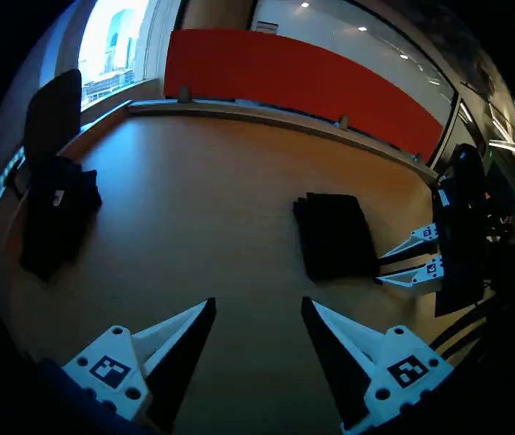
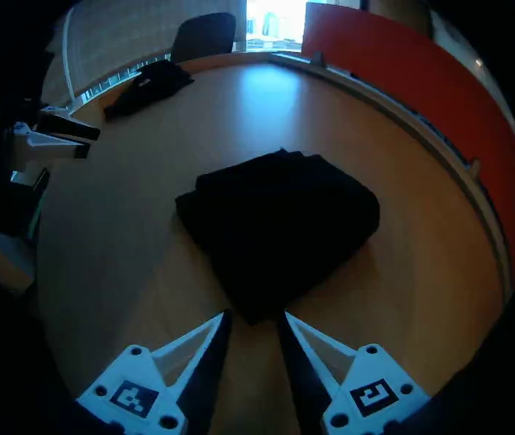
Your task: Fold towel
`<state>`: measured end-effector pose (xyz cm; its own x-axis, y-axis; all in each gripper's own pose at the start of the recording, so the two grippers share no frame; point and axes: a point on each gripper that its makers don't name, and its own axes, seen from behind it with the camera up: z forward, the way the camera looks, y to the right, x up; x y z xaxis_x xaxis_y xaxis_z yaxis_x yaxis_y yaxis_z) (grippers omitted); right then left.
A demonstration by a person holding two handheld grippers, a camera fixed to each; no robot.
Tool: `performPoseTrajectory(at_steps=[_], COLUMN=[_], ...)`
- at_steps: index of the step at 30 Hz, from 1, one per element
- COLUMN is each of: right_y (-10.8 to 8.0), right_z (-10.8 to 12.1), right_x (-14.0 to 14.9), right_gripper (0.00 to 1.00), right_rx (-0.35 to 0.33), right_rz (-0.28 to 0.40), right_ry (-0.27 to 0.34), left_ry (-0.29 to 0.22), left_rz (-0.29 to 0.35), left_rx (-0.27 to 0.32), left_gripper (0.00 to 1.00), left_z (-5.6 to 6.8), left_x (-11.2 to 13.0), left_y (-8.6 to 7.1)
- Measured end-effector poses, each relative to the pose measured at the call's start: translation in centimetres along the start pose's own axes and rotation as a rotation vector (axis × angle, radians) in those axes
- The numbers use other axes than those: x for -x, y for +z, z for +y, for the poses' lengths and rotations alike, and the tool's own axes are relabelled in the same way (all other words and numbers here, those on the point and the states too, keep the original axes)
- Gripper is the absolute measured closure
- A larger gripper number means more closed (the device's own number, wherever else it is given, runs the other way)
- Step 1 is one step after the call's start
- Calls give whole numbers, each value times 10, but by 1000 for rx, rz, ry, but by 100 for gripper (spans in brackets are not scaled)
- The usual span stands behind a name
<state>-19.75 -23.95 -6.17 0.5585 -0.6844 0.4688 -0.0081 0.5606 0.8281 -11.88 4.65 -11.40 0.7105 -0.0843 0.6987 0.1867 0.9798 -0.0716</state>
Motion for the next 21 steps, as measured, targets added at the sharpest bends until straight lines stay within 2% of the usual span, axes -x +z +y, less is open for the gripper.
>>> performPoseTrajectory(at_steps=[4, 8, 12, 21], right_y=[0, 0, -1, -4], right_z=[0, 1, 3, 13], right_x=[0, 0, 0, -9], right_gripper=[65, 80, 91, 95], right_rx=[4, 8, 15, 39], right_rz=[0, 2, 4, 31], right_ry=[5, 12, 21, 35], left_ry=[-1, 1, 1, 5], left_rz=[1, 1, 1, 1], left_rx=[1, 1, 1, 2], left_gripper=[13, 13, 13, 13], left_z=[0, 0, 0, 1], left_x=[-1, -1, -1, -2], left_y=[0, 0, 0, 0])
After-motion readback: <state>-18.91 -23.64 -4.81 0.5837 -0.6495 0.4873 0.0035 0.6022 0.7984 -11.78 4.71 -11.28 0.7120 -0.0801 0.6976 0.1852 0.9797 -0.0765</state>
